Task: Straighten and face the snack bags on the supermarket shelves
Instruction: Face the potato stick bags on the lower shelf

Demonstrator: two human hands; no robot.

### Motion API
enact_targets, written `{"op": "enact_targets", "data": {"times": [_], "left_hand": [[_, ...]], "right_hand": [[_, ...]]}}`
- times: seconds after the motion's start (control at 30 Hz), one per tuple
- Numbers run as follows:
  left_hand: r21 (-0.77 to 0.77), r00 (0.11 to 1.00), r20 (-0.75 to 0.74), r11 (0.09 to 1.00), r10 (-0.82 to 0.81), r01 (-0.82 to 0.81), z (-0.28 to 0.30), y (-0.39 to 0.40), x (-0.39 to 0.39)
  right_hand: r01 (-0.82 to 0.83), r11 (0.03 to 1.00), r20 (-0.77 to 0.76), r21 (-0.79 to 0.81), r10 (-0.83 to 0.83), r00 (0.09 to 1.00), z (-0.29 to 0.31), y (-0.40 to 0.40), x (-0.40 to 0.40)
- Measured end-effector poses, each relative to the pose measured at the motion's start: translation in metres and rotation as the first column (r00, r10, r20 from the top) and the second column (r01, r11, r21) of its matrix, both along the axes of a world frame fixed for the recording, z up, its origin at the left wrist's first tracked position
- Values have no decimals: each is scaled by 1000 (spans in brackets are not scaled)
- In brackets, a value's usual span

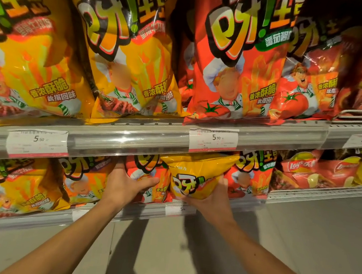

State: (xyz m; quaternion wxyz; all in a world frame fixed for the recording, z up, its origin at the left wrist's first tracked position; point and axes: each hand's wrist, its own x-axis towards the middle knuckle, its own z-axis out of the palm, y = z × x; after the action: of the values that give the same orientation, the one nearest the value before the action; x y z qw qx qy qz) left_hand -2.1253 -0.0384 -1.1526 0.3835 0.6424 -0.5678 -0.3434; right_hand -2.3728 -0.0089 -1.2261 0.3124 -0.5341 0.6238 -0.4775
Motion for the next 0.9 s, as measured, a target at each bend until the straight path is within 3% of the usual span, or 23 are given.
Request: {"op": "enact_targets", "data": {"times": [0.33, 0.5, 0.9], "left_hand": [[1, 986, -74, 989, -148, 148, 20, 17, 25], [22, 954, -138, 963, -265, 270, 18, 29, 27], [147, 876, -410, 929, -254, 339, 6, 21, -36]], "right_hand": [[-74, 995, 93, -61, 80, 992, 34, 21, 7], [-82, 997, 189, -9, 82, 979, 43, 44, -6], [235, 967, 281, 100, -254, 925, 38, 107, -57]]}}
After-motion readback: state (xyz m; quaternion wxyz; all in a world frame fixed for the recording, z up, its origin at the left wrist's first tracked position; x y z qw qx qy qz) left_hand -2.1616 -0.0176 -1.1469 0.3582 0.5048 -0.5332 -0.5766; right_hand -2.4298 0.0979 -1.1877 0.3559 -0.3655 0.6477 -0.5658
